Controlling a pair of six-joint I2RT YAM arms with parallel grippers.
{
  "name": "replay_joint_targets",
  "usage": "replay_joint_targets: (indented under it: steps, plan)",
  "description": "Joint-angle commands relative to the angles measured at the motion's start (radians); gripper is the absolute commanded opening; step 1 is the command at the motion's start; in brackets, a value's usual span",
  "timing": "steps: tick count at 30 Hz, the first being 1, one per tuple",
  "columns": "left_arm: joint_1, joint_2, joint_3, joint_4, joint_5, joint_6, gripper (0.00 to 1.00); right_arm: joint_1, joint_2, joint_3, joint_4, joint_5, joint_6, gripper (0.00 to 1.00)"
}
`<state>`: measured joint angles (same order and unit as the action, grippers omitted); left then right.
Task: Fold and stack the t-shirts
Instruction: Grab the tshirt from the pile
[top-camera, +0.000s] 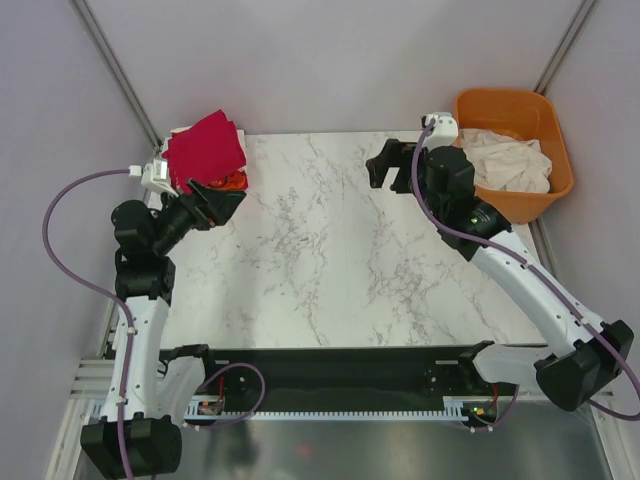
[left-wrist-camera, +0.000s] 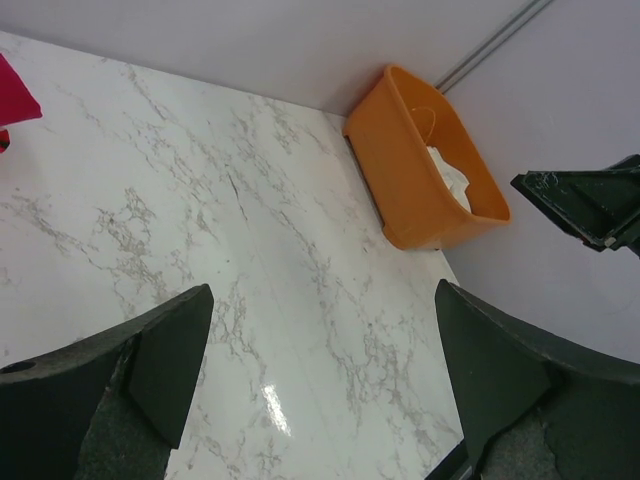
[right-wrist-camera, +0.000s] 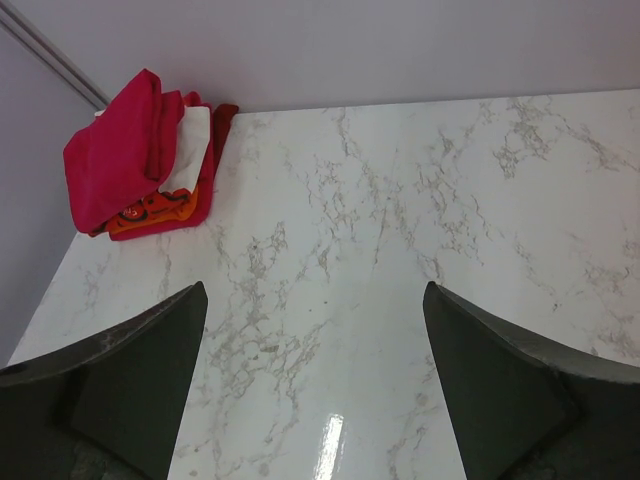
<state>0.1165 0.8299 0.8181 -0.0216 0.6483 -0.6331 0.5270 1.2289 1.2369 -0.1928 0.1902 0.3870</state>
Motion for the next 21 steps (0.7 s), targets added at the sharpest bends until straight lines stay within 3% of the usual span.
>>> replay_joint_targets:
  steps: [1,4,10,12,18,21]
  plan:
    - [0.006,-0.035,0.003,0.002,0.016,0.087,1.0,-0.002,0.027,0.081,0.0,0.052,-0.023,0.98]
    - [0.005,-0.054,-0.005,-0.011,0.011,0.13,1.0,-0.005,0.069,0.145,-0.039,0.121,-0.04,0.98]
    - [0.005,-0.035,-0.002,-0.032,0.022,0.142,1.0,-0.123,0.225,0.33,-0.157,0.133,-0.042,0.98]
    - [0.0,-0.038,-0.005,-0.035,0.02,0.142,1.0,-0.232,0.303,0.381,-0.2,0.192,-0.033,0.98]
    - [-0.028,-0.031,-0.008,-0.035,0.017,0.145,1.0,-0.574,0.521,0.506,-0.293,0.132,0.058,0.98]
    - [-0.046,-0.015,-0.01,-0.037,0.019,0.142,1.0,-0.643,0.63,0.584,-0.295,0.129,0.049,0.97]
